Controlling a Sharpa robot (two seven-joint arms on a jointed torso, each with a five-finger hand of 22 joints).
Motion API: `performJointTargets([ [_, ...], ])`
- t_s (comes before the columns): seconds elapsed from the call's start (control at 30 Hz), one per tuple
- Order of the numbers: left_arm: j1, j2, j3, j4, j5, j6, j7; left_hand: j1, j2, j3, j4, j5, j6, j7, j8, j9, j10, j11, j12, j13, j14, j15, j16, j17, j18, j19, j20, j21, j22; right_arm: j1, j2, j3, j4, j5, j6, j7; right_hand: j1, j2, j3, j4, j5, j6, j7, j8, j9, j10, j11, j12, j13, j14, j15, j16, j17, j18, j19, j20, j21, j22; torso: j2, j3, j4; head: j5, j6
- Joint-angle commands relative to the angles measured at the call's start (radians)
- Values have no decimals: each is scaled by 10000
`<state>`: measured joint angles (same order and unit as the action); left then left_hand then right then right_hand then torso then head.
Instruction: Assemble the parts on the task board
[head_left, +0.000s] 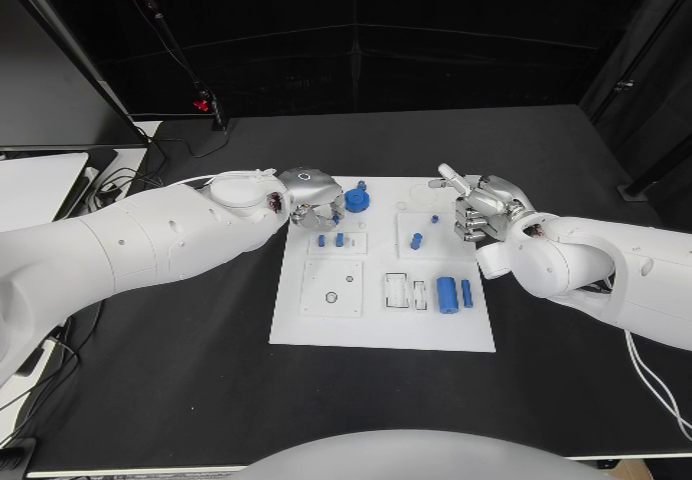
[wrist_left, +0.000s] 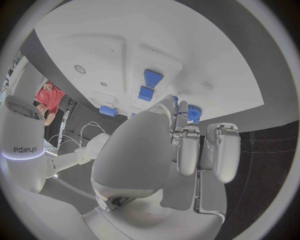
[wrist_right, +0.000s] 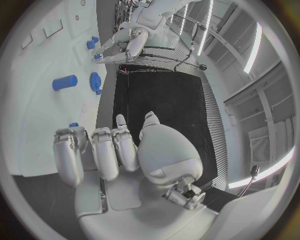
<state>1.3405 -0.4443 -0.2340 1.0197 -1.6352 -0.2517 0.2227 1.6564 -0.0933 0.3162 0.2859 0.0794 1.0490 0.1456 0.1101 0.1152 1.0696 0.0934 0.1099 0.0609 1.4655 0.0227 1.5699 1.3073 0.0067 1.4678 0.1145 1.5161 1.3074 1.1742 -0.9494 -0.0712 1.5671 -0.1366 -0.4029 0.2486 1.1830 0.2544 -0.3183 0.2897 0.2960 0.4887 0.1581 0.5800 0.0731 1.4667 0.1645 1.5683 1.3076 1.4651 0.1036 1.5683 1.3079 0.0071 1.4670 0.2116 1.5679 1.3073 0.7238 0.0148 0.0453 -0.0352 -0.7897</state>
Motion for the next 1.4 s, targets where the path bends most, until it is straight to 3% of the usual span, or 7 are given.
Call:
performJointTargets([
  [0.03,-22,23,-19,-11,-31,470,-371,-62,-179,-12,24,-56,-492,13,-253,-140,-240,58,-111,-1,1053,118,9,2635,113,570,110,-93,2393,13,4,5,30,13,89,32,79,3,31,0,69,-54,851,63,3,1041,51,25,2632,1057,89,25,2629,-71,1037,90,29,2635,3,-1,-5,17,6],
  [0.37,-29,-17,-19,16,-32,186,-750,-815,-537,-661,9,-43,-2205,352,-410,-483,-935,319,-110,42,1053,284,9,2635,266,180,334,-667,2181,13,9,5,30,5,109,8,83,7,33,1,70,-58,852,65,2,1041,52,25,2632,1057,89,25,2629,-71,1037,91,29,2635,0,0,15,-12,-15],
  [0.9,-10,-358,-18,111,-31,-1188,-623,-866,-438,-1036,-33,123,-2847,436,-74,-448,-1635,406,207,71,665,343,-405,1689,462,-345,405,-1492,1887,12,13,5,-7,-80,93,3,132,45,64,-5,78,-54,852,87,1,1041,52,25,2632,1057,92,25,2629,-71,1037,94,29,2635,-8,-1,0,-3,67],
  [1.03,14,-701,-17,324,155,-1446,-722,-813,-375,-1056,-4,168,-2745,390,400,-377,-1735,342,566,84,-411,212,-1700,-547,908,-1649,318,-3553,1092,14,-33,8,-84,-593,51,167,273,3,92,-43,91,-69,856,112,-7,1041,58,25,2632,1057,98,25,2629,-71,1037,101,29,2635,-13,8,37,4,134],
  [1.23,30,-1316,-18,776,1091,-1741,-633,-622,-410,-985,-10,363,-2658,411,870,-363,-1700,333,1062,68,-2463,199,-5275,-4958,1628,-3910,285,-8026,-973,29,-240,21,-94,-1905,35,234,795,-291,123,-39,168,58,804,276,-18,642,0,-161,2243,1057,56,25,2629,-50,975,78,-22,2605,-34,36,226,-13,225],
  [1.33,31,-1679,-18,1133,1619,-2138,-408,-706,-471,-1050,8,546,-2572,388,1032,-364,-1542,315,1275,64,-3124,188,-6803,-6472,1775,-4374,265,-9400,-1734,155,-330,29,-89,-2596,74,237,959,-360,143,-41,180,355,715,428,20,183,-68,-395,1805,1057,-10,25,2629,-48,971,26,-26,2603,-55,34,268,-20,243],
  [1.4,31,-1881,-19,1341,1995,-2368,-237,-805,-496,-1105,13,701,-2512,387,1098,-362,-1443,291,1364,62,-3283,192,-7198,-6681,1766,-4436,272,-9704,-1944,251,-338,32,-137,-2943,87,192,1074,-423,154,-72,182,434,688,457,21,-104,-100,-545,1543,1057,-38,25,2629,-55,993,-4,-9,2613,-62,31,273,-52,253],
])
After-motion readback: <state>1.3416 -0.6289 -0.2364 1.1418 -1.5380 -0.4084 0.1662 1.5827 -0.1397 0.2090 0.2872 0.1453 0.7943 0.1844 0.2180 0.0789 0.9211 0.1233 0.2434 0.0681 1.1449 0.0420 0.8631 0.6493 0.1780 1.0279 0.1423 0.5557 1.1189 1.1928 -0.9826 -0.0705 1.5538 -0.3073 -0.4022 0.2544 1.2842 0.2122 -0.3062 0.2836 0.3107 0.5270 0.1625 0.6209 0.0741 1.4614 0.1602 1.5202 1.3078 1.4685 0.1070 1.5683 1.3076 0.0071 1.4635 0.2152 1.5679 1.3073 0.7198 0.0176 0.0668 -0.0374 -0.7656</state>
